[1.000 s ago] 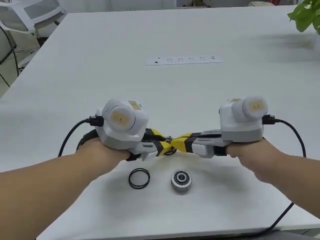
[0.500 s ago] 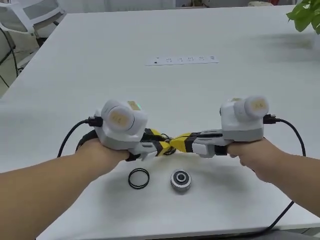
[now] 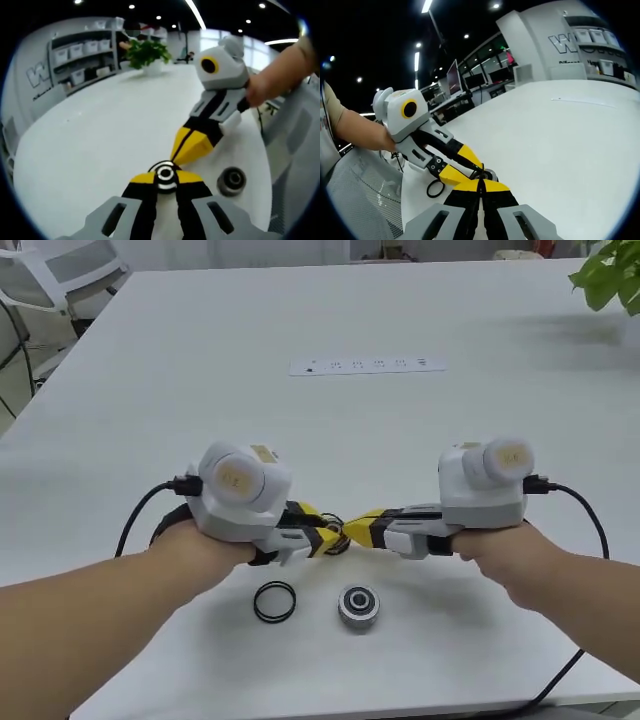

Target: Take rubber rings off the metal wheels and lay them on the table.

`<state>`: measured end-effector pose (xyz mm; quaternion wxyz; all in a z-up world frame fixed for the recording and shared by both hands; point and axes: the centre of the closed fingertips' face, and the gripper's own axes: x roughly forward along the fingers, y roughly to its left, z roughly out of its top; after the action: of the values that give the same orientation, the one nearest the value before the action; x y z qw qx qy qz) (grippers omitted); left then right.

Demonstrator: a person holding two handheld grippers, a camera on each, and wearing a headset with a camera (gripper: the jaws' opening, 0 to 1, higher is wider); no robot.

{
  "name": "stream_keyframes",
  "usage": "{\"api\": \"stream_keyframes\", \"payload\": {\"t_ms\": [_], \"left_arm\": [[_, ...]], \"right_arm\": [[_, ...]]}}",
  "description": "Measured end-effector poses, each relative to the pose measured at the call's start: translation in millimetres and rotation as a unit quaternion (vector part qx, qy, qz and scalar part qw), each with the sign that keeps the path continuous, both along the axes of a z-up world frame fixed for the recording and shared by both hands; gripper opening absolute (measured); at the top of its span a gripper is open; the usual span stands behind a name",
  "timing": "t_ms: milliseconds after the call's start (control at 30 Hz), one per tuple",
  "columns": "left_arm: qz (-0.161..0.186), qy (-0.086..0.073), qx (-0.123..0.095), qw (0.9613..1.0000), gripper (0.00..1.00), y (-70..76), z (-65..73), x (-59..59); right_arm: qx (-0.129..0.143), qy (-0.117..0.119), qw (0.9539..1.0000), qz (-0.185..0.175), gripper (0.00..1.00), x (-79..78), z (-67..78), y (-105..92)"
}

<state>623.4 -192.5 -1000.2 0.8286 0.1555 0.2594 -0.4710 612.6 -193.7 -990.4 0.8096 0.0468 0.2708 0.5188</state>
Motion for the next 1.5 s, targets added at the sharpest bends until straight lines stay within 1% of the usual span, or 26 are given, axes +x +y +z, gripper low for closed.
{"api": "stream_keyframes", "payload": {"t_ms": [33,67,200,433,500,533,600,700,767,967,1000,1133,1167,1267,1433,1500], "left_arm": [[-0.005,0.002,-0.002,1.0,0.18,-1.0,0.0,-1.6],[-0.009,-0.001,0.002,1.0,0.19,-0.4,0.2,-2.3],[-0.015,-0.002,0.007,0.9999,0.22,1.7,0.9,-5.7],[-0.019,-0.009,-0.006,0.9998,0.25,5.3,13.2,-8.0],[-0.021,-0.013,-0.009,0.9996,0.28,6.2,16.6,-8.7],[-0.025,-0.014,-0.013,0.9995,0.31,6.5,18.9,-9.8],[-0.029,-0.022,-0.015,0.9992,0.33,7.3,24.6,-13.1],[-0.028,-0.025,-0.021,0.9991,0.34,8.9,31.5,-16.6],[-0.027,-0.027,-0.027,0.9989,0.35,9.4,36.6,-18.5],[-0.033,-0.033,-0.034,0.9984,0.43,11.0,46.0,-26.1],[-0.032,-0.033,-0.035,0.9983,0.43,13.7,45.0,-23.9],[-0.03,-0.038,-0.042,0.9979,0.46,18.7,52.4,-26.2],[-0.028,-0.038,-0.048,0.9977,0.47,20.6,55.3,-27.3],[-0.025,-0.039,-0.051,0.9976,0.49,26.7,59.3,-30.2],[-0.02,-0.043,-0.058,0.9972,0.53,35.7,67.0,-35.9],[-0.018,-0.044,-0.064,0.9968,0.54,38.6,71.7,-39.0]], "right_arm": [[-0.001,0.0,1.0,0.0,0.0,1.3,-0.5,-0.6],[0.0,0.0,1.0,0.0,0.0,1.2,-0.2,-0.8],[0.003,0.001,1.0,0.0,0.0,1.2,1.8,-0.8],[0.009,0.0,1.0,-0.002,0.0,2.9,5.2,-0.6],[0.012,-0.001,0.9999,-0.002,0.0,2.4,7.6,-0.4],[0.014,-0.001,0.9999,-0.003,0.0,2.6,9.3,-0.6],[0.017,-0.002,0.9998,-0.006,0.0,3.0,11.6,-1.3],[0.019,-0.002,0.9998,-0.009,0.0,4.9,10.5,-3.3],[0.022,-0.001,0.9997,-0.011,0.0,5.5,12.2,-3.9],[0.03,-0.001,0.9995,-0.012,0.0,2.9,19.2,-2.8],[0.031,-0.002,0.9995,-0.011,0.0,1.7,20.7,-2.2],[0.038,-0.004,0.9993,-0.007,0.0,-0.9,27.4,0.1],[0.04,-0.005,0.9992,-0.006,0.0,-1.5,29.6,0.8],[0.043,-0.012,0.999,-0.004,0.0,-2.8,34.2,1.9],[0.049,-0.011,0.9987,0.003,0.0,-6.8,39.0,6.1],[0.052,-0.011,0.9986,0.007,0.0,-8.6,41.1,8.0]]}}
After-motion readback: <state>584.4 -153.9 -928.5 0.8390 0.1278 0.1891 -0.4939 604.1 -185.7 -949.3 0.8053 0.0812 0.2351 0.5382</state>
